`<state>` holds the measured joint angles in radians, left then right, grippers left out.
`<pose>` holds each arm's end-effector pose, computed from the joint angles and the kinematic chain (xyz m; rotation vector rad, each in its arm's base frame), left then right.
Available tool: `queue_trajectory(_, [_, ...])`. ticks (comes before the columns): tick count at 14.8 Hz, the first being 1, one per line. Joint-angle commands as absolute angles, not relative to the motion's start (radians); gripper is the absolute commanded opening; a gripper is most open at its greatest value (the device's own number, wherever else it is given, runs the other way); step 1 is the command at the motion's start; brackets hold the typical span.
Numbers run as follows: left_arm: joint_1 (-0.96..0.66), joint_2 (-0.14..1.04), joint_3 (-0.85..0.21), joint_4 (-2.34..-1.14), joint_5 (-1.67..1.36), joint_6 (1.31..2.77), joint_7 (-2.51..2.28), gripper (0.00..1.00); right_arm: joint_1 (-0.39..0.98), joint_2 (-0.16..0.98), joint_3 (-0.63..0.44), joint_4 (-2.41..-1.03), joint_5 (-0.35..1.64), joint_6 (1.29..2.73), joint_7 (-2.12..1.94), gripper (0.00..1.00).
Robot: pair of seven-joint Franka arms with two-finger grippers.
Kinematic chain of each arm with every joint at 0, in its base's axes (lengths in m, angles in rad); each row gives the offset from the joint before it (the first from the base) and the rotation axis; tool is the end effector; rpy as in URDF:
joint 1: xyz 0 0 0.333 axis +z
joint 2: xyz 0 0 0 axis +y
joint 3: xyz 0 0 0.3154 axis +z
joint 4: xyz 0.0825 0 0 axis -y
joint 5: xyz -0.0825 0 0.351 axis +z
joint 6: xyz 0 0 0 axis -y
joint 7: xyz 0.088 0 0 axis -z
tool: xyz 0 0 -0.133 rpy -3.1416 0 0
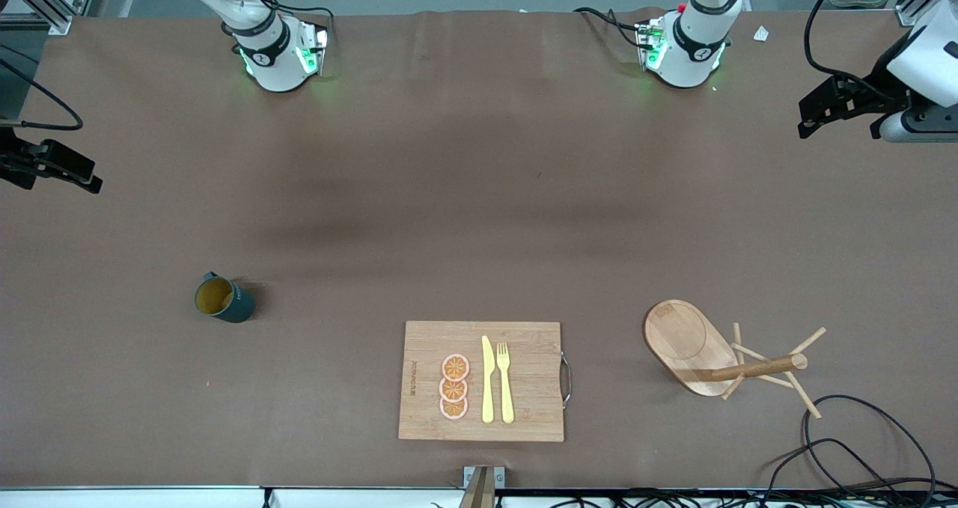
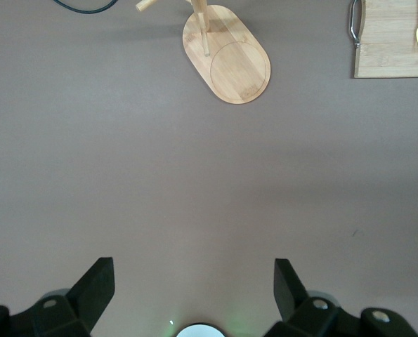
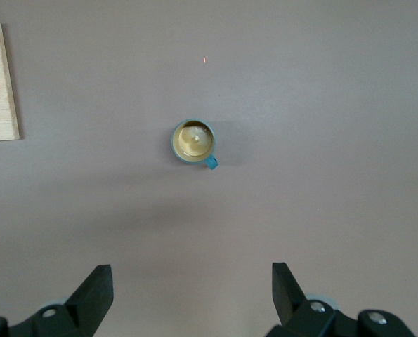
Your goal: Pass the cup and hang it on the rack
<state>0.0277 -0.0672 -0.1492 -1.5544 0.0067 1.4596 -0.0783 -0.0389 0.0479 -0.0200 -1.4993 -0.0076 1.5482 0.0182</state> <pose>0.4847 -0.0610 0.6290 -3.1212 0.0657 0.0414 0.5336 -0.0322 0.6019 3.1307 -0.1210 0.0013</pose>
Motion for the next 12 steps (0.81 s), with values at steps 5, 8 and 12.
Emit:
queue_trajectory(5, [0.029, -0.072, -0.152, -1.545, 0.011, 1.445, -0.075, 1.00, -0.043, 0.034, -0.014, -1.503, -0.015, 1.548, 0.011, 1.00])
queue_trajectory(8, [0.025, -0.058, -0.152, -1.543, 0.014, 1.445, -0.081, 1.00, -0.043, 0.032, -0.014, -1.503, -0.015, 1.546, 0.011, 1.00])
queue_trajectory(12, [0.038, -0.022, -0.147, -1.497, 0.008, 1.445, -0.069, 1.00, -0.043, 0.034, -0.014, -1.502, -0.017, 1.548, 0.011, 1.00])
